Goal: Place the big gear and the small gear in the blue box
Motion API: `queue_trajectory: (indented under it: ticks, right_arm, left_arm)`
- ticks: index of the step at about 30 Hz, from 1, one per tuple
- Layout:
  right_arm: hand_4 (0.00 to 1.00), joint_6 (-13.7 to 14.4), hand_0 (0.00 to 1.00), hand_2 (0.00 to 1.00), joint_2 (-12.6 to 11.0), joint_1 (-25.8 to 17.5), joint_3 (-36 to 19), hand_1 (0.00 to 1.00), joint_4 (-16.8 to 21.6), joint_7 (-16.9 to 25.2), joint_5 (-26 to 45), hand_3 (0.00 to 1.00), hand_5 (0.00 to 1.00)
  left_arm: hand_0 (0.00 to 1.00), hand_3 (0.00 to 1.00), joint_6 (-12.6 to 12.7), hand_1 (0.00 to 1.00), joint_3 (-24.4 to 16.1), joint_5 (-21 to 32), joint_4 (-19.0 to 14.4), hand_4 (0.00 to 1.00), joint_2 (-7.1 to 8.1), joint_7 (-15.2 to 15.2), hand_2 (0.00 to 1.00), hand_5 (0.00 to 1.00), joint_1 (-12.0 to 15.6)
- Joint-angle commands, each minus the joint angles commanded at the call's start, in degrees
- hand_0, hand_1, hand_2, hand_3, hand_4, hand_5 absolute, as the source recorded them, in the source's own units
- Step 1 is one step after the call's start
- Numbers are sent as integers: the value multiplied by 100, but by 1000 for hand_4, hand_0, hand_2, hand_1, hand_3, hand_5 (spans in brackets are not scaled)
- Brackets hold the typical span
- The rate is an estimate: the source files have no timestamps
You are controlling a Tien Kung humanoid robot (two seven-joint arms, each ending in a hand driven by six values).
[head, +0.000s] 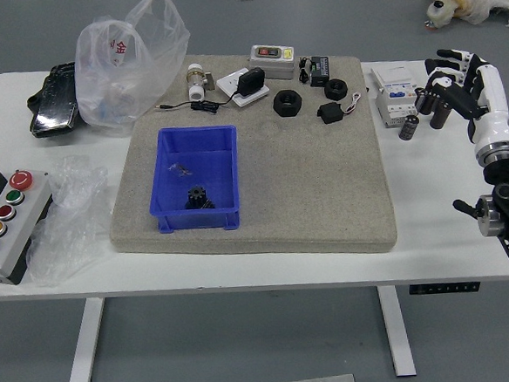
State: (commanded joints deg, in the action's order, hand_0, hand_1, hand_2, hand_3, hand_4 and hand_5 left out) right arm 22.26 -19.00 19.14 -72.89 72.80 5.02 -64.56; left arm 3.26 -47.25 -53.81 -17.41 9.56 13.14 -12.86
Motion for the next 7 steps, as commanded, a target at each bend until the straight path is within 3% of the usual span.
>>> queue_trajectory:
  ticks: [7]
  right_arm:
    - [757, -28, 558, 666, 24, 81, 212, 636, -105, 28, 143, 661, 410]
  left_arm:
    - [654, 680, 23, 564, 13, 55, -5, 656, -4, 2, 536, 302, 29]
